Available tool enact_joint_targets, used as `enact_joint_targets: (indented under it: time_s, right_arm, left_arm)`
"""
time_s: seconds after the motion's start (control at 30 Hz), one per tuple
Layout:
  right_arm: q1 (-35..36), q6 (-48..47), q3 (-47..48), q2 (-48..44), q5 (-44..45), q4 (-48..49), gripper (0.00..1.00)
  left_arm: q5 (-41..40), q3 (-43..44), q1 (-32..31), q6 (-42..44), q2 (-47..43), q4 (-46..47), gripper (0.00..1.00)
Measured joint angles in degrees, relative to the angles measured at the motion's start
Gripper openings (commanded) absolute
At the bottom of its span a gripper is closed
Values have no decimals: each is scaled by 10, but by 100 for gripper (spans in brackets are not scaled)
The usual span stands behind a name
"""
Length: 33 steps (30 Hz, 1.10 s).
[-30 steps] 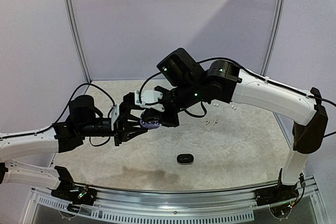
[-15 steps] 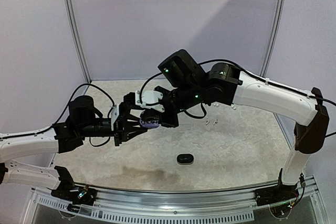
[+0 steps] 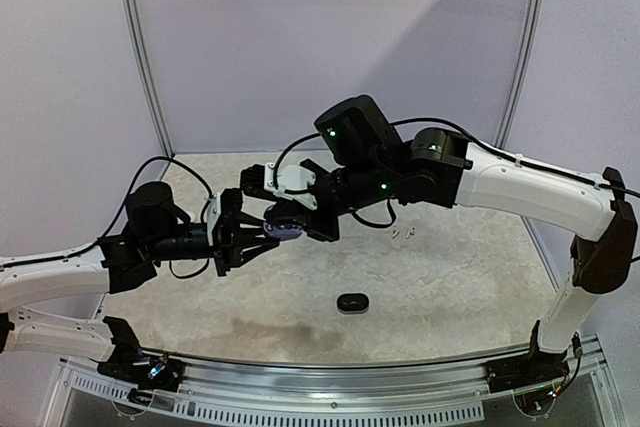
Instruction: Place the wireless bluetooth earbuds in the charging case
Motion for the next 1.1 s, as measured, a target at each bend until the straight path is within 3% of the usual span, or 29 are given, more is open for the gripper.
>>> enact_joint_targets:
  time_s: [0.57,0.77,1.1]
  right_arm:
    - [0,20,-6,-25,11,1,20]
    - [0,25,-6,-30,11,-8,13]
    - [0,32,-26,-33,30,-26,9]
  left_arm:
    - [7,0,0,-8,-5,27,0]
    - [9,0,0,-8,-5,26,0]
    - [10,0,0,-6,-4,21,0]
